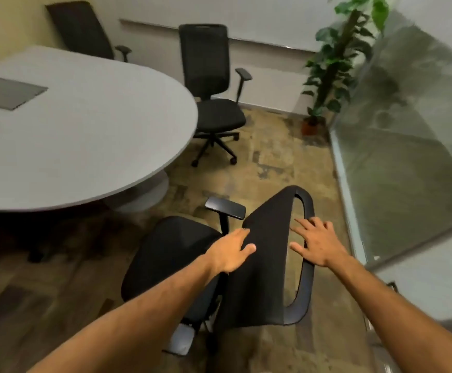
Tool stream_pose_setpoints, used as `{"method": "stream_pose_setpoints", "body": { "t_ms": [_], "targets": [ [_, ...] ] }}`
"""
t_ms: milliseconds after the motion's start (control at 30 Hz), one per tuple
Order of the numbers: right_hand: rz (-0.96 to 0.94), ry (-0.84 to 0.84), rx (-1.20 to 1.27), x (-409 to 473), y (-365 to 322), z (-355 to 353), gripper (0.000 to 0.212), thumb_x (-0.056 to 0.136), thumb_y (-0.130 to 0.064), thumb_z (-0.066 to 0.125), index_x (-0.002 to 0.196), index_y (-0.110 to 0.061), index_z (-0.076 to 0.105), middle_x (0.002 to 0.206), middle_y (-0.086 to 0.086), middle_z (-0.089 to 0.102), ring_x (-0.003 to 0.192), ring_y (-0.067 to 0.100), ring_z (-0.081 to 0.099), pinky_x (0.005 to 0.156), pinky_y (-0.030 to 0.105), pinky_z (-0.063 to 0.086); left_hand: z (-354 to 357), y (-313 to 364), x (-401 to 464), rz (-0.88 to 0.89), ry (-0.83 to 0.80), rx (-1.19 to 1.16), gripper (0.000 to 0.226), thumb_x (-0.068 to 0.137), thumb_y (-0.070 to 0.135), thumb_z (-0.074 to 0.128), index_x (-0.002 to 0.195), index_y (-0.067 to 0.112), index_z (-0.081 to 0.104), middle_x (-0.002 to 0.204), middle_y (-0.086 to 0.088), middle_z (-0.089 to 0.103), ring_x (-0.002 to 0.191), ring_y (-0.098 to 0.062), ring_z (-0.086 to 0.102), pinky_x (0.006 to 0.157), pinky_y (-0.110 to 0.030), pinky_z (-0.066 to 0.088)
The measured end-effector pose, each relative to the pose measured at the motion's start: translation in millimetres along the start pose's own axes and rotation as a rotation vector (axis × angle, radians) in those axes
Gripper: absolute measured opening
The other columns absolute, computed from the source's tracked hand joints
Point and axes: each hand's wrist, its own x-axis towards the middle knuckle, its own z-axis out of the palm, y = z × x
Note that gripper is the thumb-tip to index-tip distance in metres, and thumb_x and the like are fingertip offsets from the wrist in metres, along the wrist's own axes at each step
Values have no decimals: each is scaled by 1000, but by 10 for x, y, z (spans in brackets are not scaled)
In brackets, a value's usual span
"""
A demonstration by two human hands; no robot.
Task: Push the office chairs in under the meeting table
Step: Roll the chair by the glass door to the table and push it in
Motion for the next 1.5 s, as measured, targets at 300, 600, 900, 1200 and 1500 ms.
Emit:
{"method": "stream_pose_setpoints", "body": {
  "t_ms": [300,600,900,1200,1500],
  "targets": [
    [-544,299,-42,861,730,-473,61,90,-74,37,105,-19,60,109,5,59,100,29,56,84,43,44,9,182,-225,-238,184,-37,58,103,47,46,151,16,40,155,-4,44,140,-22,41,113,-35,34],
    [-845,105,-47,1266,771,-170,63,93,-69,32,125,-28,66,129,-3,66,128,25,55,119,59,13,1120,925,-361,-715,259,-263,68,96,71,31,144,26,51,144,-2,56,127,-23,54,102,-42,45],
    [-807,248,103,848,650,19,55,89,-60,39,111,-22,72,112,0,69,108,26,59,109,54,33,1282,1186,-677,-1039,395,-261,75,86,77,19,108,28,72,98,-5,71,91,-26,65,86,-43,53],
    [-765,343,213,456,296,158,49,87,-59,45,102,-20,72,101,1,70,99,27,59,104,57,36,1342,1056,-1126,-1105,679,-21,59,84,75,33,60,30,62,50,3,55,54,-13,55,53,-31,42],
    [-1057,187,75,913,-255,-334,67,93,-74,25,118,-24,61,106,-2,68,93,19,58,83,37,45,740,463,-1407,-1047,701,45,56,83,78,35,70,36,69,66,4,64,69,-24,62,65,-35,49]
  ]
}}
